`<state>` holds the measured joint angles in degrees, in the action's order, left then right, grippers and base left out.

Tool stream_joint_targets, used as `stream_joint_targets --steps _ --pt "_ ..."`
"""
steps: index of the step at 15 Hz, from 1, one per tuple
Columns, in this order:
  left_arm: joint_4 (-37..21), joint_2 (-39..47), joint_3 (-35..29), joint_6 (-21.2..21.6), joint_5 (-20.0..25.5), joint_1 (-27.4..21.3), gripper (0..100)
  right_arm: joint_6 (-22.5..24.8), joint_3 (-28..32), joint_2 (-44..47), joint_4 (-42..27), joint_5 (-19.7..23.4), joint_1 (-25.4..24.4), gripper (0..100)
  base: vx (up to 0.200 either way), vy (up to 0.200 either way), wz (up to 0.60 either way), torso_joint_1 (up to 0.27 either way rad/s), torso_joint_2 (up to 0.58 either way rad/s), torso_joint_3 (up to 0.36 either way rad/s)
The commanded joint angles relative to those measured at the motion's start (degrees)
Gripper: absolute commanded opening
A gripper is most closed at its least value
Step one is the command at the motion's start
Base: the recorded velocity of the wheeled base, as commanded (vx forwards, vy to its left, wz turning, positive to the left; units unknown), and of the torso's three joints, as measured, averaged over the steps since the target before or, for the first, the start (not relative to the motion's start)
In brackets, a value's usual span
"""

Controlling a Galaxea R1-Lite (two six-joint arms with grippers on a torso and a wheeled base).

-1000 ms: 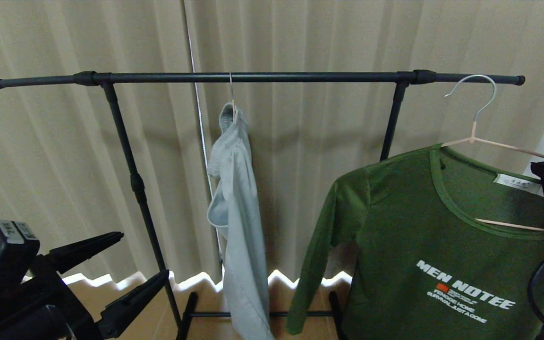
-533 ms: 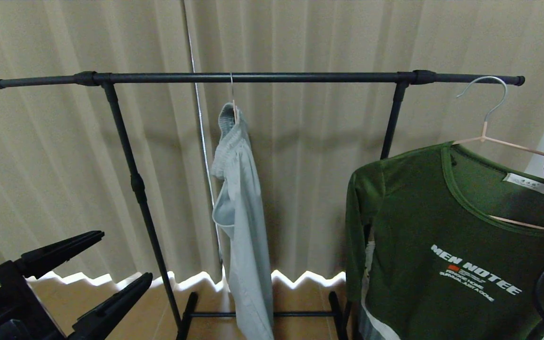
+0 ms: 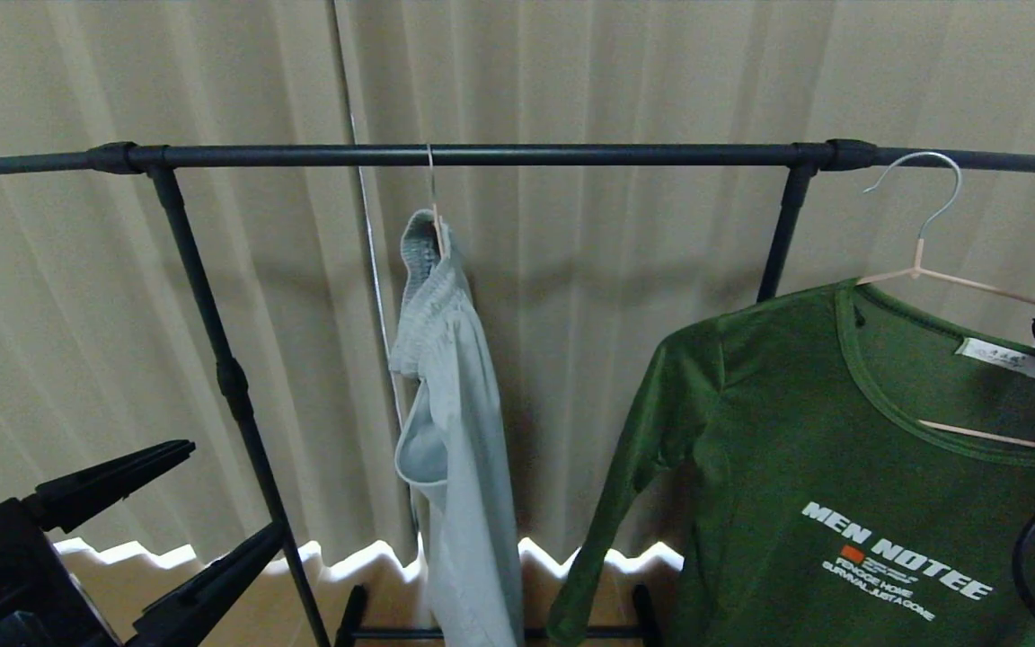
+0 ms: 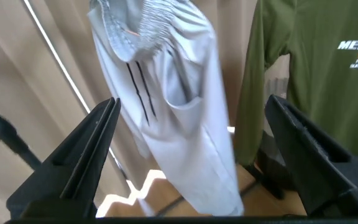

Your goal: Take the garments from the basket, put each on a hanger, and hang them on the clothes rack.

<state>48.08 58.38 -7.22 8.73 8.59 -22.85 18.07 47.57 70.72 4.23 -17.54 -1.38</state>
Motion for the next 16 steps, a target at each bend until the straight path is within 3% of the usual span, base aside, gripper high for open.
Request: stream_joint_targets --steps 1,6,9,16 --pt "0.0 0.15 0.1 0.06 0.02 -0.01 100 0.04 -0.11 0.03 -0.01 0.05 -0.12 0 0.2 0.0 0.0 0.002 0.0 0.002" --pt "0.0 0.07 0.63 0.32 0.02 -0.09 100 -0.05 0.24 0.65 0.16 0.49 -1.08 0 0.2 0.0 0.0 0.004 0.0 0.002" --pt "0.0 -0.29 1.59 1.73 0.19 -0.09 100 -1.72 0.95 2.41 5.26 0.32 -5.48 0 0.0 0.0 0.0 0.0 0.0 0.0" --pt "0.0 -0.11 1.86 1.99 0.19 -0.36 100 -1.72 8.86 11.55 5.61 -0.3 -6.62 0 0.0 0.0 0.0 0.0 0.0 0.0"
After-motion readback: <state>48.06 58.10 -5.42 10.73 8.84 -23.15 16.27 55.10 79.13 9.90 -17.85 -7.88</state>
